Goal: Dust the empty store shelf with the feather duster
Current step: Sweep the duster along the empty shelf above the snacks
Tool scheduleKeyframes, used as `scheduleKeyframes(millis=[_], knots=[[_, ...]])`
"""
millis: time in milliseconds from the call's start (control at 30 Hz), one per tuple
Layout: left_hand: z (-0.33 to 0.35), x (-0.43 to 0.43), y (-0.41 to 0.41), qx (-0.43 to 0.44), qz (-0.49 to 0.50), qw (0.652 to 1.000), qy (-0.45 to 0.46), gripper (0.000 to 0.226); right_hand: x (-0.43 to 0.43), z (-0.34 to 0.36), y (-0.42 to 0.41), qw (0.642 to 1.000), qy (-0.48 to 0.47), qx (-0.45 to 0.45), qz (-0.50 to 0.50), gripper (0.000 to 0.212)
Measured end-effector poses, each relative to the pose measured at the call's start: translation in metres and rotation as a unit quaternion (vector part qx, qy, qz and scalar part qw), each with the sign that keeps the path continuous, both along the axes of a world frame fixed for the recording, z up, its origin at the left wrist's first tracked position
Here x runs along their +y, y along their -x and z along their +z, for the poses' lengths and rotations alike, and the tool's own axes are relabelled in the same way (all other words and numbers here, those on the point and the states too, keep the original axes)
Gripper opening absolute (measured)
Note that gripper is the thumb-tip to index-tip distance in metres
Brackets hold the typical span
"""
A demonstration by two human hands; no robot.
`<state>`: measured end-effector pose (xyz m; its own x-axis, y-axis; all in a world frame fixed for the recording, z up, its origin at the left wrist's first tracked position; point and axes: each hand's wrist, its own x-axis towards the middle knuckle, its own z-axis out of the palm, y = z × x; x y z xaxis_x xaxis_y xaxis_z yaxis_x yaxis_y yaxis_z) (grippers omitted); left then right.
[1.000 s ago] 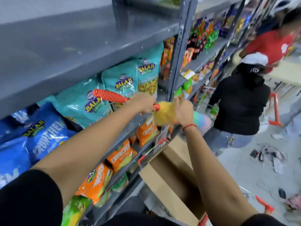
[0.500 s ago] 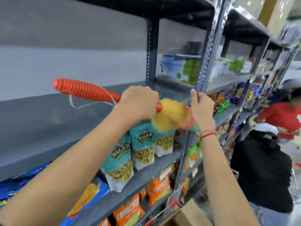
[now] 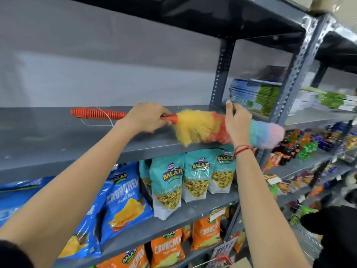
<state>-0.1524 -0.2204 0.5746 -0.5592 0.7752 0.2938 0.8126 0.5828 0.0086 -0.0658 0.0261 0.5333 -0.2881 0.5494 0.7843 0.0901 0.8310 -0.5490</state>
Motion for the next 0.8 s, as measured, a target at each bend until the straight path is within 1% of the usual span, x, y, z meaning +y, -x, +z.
scheduleKeyframes(millis=[133, 200, 333, 367, 433, 533, 633, 667, 733, 800], knots=[[-0.015, -0.018, 0.013, -0.034, 0.016, 0.999, -0.023, 0.036, -0.021, 0.001, 0.023, 0.999, 0.007, -0.022, 0.027, 0.037], [-0.02, -0.027, 0.019, -0.037, 0.041, 0.998, -0.035, 0.037, -0.03, 0.001, 0.03, 0.999, 0.006, -0.026, 0.043, 0.041], [-0.026, -0.036, 0.008, 0.019, 0.087, 0.993, -0.071, 0.037, -0.04, -0.004, 0.037, 0.998, -0.003, -0.036, 0.049, 0.053], [-0.026, -0.035, 0.0, 0.032, 0.093, 0.992, -0.08, 0.037, -0.04, -0.005, 0.038, 0.998, -0.006, -0.037, 0.044, 0.054], [-0.025, -0.026, -0.018, 0.047, 0.099, 0.99, -0.092, 0.037, -0.039, -0.006, 0.037, 0.999, -0.006, -0.025, 0.038, 0.049], [-0.028, -0.001, -0.047, 0.03, 0.101, 0.991, -0.087, 0.037, -0.031, -0.008, 0.034, 0.999, 0.012, -0.02, 0.032, 0.04], [-0.036, 0.022, -0.062, 0.013, 0.107, 0.993, -0.051, 0.037, -0.02, -0.013, 0.031, 0.997, 0.034, -0.068, -0.012, 0.047], [-0.037, 0.027, -0.061, -0.002, 0.121, 0.992, -0.042, 0.035, -0.017, -0.015, 0.03, 0.996, 0.047, -0.081, -0.004, 0.05], [-0.039, 0.031, -0.061, -0.037, 0.166, 0.985, -0.042, 0.034, -0.011, -0.019, 0.029, 0.994, 0.057, -0.091, 0.034, 0.047], [-0.037, 0.033, -0.061, -0.026, 0.208, 0.977, -0.046, 0.032, -0.004, -0.023, 0.027, 0.993, 0.064, -0.092, 0.044, 0.042]])
